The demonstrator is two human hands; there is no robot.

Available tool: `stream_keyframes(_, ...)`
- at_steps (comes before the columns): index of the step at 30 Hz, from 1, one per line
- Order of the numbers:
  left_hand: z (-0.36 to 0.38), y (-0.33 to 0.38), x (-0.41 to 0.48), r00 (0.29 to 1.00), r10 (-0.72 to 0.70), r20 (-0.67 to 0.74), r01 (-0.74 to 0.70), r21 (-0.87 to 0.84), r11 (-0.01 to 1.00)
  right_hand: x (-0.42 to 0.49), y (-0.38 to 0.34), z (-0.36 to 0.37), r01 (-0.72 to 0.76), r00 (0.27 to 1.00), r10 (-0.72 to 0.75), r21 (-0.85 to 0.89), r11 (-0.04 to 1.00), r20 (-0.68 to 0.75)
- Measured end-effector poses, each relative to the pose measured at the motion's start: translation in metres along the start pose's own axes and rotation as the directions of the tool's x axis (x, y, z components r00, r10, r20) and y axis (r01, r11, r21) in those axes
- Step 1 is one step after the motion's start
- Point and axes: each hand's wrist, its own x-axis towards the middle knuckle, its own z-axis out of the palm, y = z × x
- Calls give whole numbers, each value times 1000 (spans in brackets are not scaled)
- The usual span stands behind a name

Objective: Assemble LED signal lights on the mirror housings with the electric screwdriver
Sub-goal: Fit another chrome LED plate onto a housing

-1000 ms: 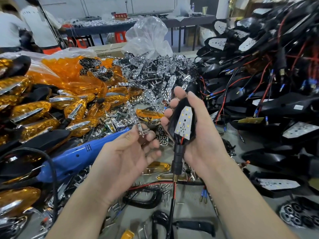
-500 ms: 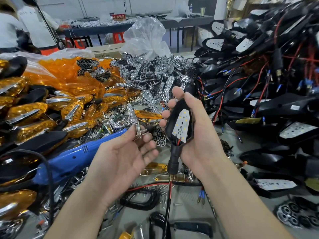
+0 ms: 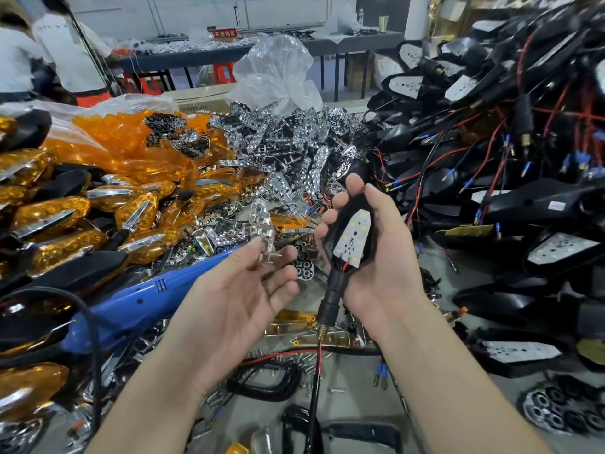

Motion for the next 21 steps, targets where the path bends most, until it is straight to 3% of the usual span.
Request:
stream_keyframes(14,2,-5,6,984,77,-162,-59,112,992,3,0,-4,2,999,0,50,999,-38)
stream_keyframes(18,3,-4,4,987,77,-140,-58,136,989,4,1,-5,12,999,-10,47,999,-39)
stream_keyframes(21,8,-6,-4,1000,14,0,-14,222,975,4,2,-5,19,999,-18,37,999,-43)
